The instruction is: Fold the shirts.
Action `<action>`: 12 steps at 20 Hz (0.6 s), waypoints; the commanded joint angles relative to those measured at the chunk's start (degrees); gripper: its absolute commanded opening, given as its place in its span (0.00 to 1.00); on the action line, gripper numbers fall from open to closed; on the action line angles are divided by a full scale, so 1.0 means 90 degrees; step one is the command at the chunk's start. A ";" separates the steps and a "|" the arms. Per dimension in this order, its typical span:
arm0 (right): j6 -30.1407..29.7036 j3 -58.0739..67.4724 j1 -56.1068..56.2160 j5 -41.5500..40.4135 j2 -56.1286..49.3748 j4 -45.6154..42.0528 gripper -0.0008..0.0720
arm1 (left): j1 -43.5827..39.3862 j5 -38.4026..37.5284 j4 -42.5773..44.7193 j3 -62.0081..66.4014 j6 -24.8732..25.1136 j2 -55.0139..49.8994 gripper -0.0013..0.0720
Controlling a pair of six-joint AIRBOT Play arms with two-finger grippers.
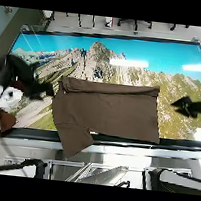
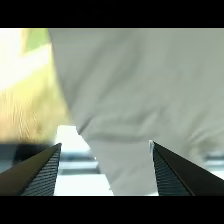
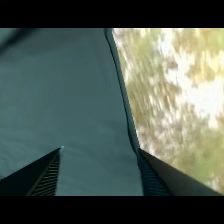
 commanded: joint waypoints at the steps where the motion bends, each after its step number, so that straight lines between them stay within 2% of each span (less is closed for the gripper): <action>1: -0.0097 -0.1598 -0.0124 0.0729 0.0775 -0.0240 0.85 | 0.0070 -0.1304 -0.0308 -0.3213 0.0046 0.1904 0.85; 4: -0.0223 -0.1804 -0.0121 0.0634 0.0712 -0.0257 0.85 | 0.0068 -0.2033 -0.1328 -0.4828 0.0386 0.2640 0.85; 6: -0.0221 -0.1804 -0.0114 0.0571 0.0704 -0.0425 0.85 | 0.0068 -0.2441 -0.1875 -0.5399 0.0539 0.2868 0.85; 9: -0.0274 -0.1807 -0.0112 0.0583 0.0702 -0.0464 0.85 | 0.0068 -0.2943 -0.2295 -0.5756 0.0551 0.2982 0.85; 12: -0.0287 -0.1807 -0.0114 0.0651 0.0695 -0.0493 0.85 | 0.0063 -0.3007 -0.2555 -0.5581 0.0678 0.2642 0.85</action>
